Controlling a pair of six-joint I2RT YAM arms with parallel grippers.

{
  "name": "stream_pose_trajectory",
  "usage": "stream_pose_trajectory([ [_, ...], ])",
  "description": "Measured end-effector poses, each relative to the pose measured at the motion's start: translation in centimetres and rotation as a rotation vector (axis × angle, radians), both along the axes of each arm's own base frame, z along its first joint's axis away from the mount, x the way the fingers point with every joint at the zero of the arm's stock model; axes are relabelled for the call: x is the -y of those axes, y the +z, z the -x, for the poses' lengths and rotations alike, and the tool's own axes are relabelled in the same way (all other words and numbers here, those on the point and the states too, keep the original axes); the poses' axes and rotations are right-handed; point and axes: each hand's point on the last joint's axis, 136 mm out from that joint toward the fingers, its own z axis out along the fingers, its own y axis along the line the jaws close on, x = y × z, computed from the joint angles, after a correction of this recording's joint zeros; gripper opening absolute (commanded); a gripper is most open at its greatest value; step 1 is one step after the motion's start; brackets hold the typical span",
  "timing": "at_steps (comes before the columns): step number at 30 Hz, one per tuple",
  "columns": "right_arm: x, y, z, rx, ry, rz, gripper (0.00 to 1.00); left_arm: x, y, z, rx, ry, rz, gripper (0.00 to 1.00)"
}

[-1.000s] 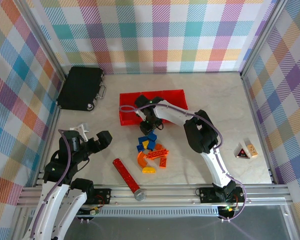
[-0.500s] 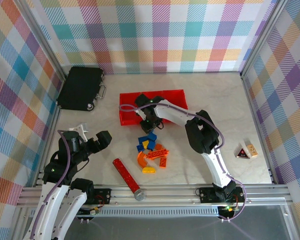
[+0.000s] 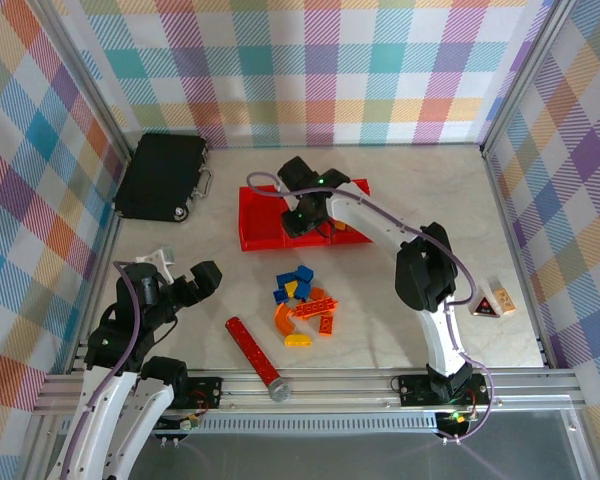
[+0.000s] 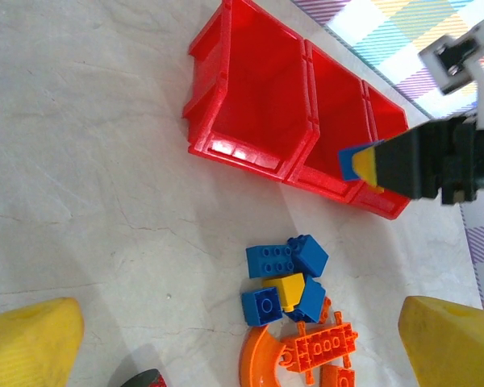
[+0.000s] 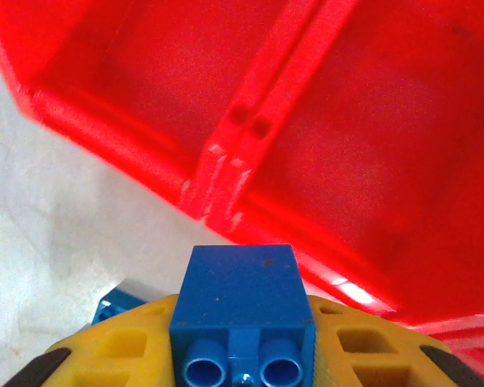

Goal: Sort the legos into containers by color
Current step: Place the lego in the container.

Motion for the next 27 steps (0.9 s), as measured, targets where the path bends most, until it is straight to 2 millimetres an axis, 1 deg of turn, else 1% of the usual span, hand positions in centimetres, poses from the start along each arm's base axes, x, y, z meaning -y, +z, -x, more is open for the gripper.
stream_pose_trajectory([
  [3,0.3,1.7,-2.1,0.055,-0.052,-0.014,0.23,0.0,0.0,0.0,0.003,0.002,-0.001,1.00],
  [5,0.6,2.2,-3.5,0.079,-0.085,-0.017,0.23,-0.1,0.1,0.1,0.008,0.005,-0.002,1.00],
  [7,0.8,1.8,-4.4,0.080,-0.108,-0.016,0.24,-0.1,0.2,0.1,0.012,0.006,-0.002,1.00],
  [10,1.0,0.2,-5.2,0.059,-0.128,0.002,0.24,-0.2,0.2,0.1,0.012,0.007,-0.003,1.00],
  [14,1.4,-2.6,-5.4,0.013,-0.141,0.039,0.25,-0.1,0.2,0.2,0.012,0.005,-0.002,1.00],
  [17,1.5,-4.0,-5.3,-0.012,-0.145,0.059,0.26,-0.1,0.2,0.2,0.012,0.004,-0.002,1.00],
  [20,1.5,-4.5,-5.3,-0.020,-0.147,0.065,0.29,-0.1,0.2,0.2,0.012,0.004,-0.002,1.00],
  [25,1.5,-4.5,-5.3,-0.019,-0.150,0.066,0.39,-0.1,0.2,0.2,0.012,0.004,-0.003,1.00],
  [27,1.6,-4.5,-5.3,-0.017,-0.153,0.068,0.41,-0.1,0.2,0.2,0.012,0.005,-0.003,1.00],
])
